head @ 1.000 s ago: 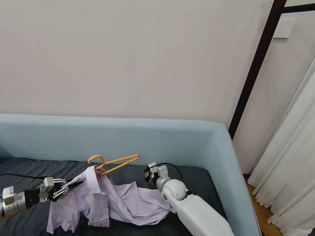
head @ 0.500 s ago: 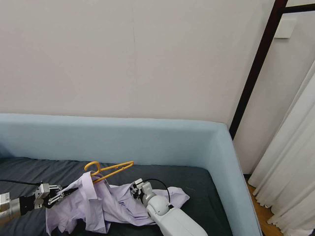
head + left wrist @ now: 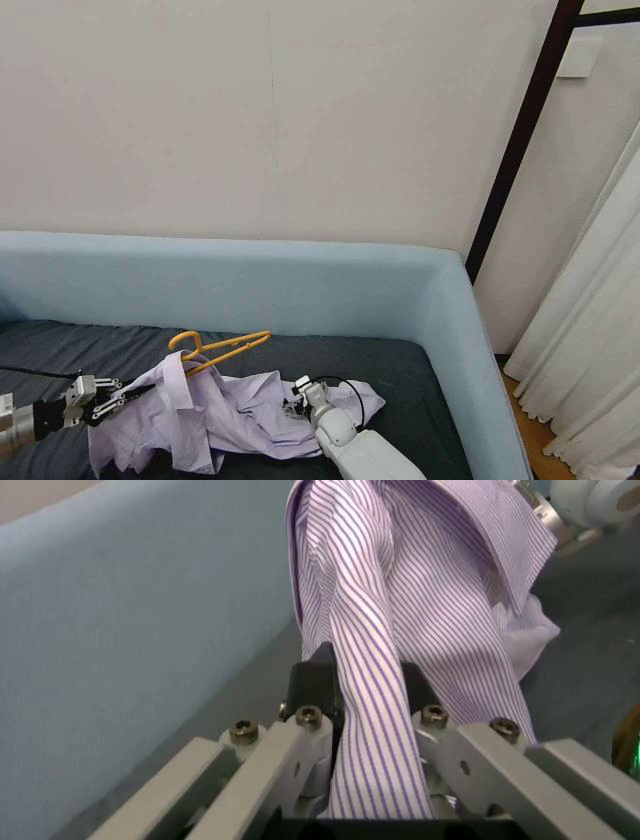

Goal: Pick up the clothes from the sofa and hang them on the clothes hanger.

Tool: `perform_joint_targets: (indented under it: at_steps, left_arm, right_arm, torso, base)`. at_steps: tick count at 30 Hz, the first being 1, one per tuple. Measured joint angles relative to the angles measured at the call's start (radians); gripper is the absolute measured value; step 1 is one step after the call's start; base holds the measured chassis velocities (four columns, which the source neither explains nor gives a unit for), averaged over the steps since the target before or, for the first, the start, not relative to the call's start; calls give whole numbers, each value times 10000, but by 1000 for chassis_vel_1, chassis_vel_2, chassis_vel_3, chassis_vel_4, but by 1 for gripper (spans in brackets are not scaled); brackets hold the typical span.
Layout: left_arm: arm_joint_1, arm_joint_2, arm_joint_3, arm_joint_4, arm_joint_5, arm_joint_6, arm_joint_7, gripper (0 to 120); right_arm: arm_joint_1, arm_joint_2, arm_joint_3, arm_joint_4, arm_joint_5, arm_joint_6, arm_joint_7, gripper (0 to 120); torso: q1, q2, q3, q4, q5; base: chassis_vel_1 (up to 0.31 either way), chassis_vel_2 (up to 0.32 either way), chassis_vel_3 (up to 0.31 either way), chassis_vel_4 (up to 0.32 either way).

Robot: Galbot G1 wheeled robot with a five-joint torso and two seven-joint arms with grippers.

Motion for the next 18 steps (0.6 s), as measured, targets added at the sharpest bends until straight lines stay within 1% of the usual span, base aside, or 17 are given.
perform_joint_targets:
  at_steps: [7, 9, 10, 11, 13, 14, 15, 16, 17, 18]
  left_arm:
    - [142, 5, -85, -116, -40, 1, -29, 7]
    - [155, 30, -90, -123, -63, 0, -32, 7]
    - [155, 30, -90, -123, -63, 0, -32, 7]
    - [155, 37, -91, -122, -69, 0, -33, 7]
    - [155, 41, -93, -122, -78, 1, -34, 7]
    - [154, 40, -93, -120, -79, 1, -35, 7]
    - [154, 40, -93, -120, -79, 1, -35, 7]
    - [146, 28, -93, -109, -78, 0, -35, 7]
    - [133, 9, -92, -96, -79, -2, -34, 7]
    - [133, 9, -92, -96, -79, -2, -34, 7]
  right_arm:
    - [-21, -3, -82, -104, -529, 151, -12, 100]
    - [-35, -2, -119, -114, -839, 151, 74, 93]
    - [-35, -2, -119, -114, -839, 151, 74, 93]
    - [-42, -2, -126, -120, -959, 149, 100, 90]
    - [-67, -1, -144, -121, -1219, 146, 154, 79]
    - [-70, -1, -149, -116, -1268, 146, 168, 75]
    - [-70, -1, -149, -116, -1268, 146, 168, 75]
    - [-81, -1, -160, -100, -1382, 162, 182, 68]
    - [-92, -3, -178, -87, -1459, 206, 204, 65]
    - [-92, -3, -178, -87, -1459, 206, 204, 65]
  torso:
    - [0, 0, 0, 1, 0]
    - [0, 0, 0, 2, 1]
    - [0, 0, 0, 2, 1]
    - [0, 0, -1, 2, 1]
    - [0, 0, -1, 3, 1]
    - [0, 0, 0, 3, 1]
    - [0, 0, 0, 3, 1]
    - [0, 0, 0, 2, 1]
    - [0, 0, 0, 2, 1]
    - [0, 0, 0, 2, 1]
  base:
    - [0, 0, 0, 0]
    - [0, 0, 0, 0]
    - [0, 0, 0, 0]
    - [0, 0, 0, 0]
    - [0, 0, 0, 0]
    - [0, 0, 0, 0]
    - [0, 0, 0, 0]
    - [0, 0, 0, 0]
    - [0, 0, 0, 0]
    - [0, 0, 0, 0]
